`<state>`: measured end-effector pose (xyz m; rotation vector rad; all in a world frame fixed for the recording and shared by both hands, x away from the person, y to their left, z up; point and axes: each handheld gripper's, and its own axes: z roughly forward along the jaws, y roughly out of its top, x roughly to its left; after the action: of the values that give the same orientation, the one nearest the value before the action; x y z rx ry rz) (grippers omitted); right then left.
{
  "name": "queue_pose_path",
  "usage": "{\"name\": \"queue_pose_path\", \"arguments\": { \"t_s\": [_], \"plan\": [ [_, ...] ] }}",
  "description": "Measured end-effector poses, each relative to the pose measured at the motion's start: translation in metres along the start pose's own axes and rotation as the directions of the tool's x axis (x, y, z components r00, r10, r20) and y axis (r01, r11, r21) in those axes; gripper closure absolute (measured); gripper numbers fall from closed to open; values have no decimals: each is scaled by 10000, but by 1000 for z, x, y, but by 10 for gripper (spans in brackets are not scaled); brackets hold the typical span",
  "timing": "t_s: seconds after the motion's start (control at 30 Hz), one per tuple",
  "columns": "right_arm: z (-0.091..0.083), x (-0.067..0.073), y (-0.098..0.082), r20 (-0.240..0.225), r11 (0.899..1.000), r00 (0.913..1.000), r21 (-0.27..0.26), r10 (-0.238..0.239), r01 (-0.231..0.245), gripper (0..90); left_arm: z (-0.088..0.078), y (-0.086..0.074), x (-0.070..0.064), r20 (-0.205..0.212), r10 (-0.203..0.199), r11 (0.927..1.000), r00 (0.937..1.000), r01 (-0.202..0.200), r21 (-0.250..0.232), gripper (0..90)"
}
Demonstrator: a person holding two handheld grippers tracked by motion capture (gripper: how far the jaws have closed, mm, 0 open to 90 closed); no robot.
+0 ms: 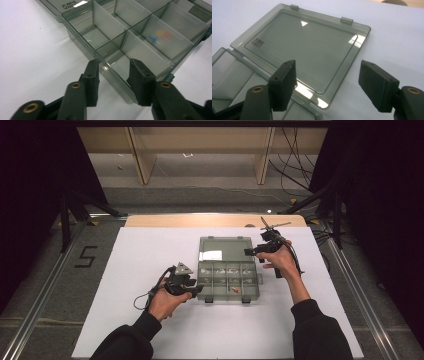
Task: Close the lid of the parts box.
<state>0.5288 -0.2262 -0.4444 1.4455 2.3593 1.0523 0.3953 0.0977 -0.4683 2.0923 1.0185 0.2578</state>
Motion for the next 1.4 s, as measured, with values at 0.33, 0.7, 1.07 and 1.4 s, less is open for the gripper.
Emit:
{"name": "queue_pose_path", "arguments": {
  "t_s": [0.33, 0.7, 1.07, 1.4],
  "plan": [
    [14, -2, -3, -28, 9959, 9966, 368, 823, -821, 323, 0, 1, -2, -166, 71, 9999, 9998, -70, 75, 647],
    [23, 1, -4, 23, 9871, 9904, 809, 1381, -1378, 325, 0, 0, -2, -177, 53, 9999, 9998, -51, 99, 652],
    [29, -1, -6, -60, 9790, 9834, 966, 1812, -1797, 351, -1, 0, -1, -9, 19, 9998, 10000, -19, 188, 652],
    [31, -3, -8, -619, 9690, 9709, 1029, 2315, -2245, 375, 0, 0, 0, -26, -101, 9999, 9999, 101, 79, 651]
  ]
}}
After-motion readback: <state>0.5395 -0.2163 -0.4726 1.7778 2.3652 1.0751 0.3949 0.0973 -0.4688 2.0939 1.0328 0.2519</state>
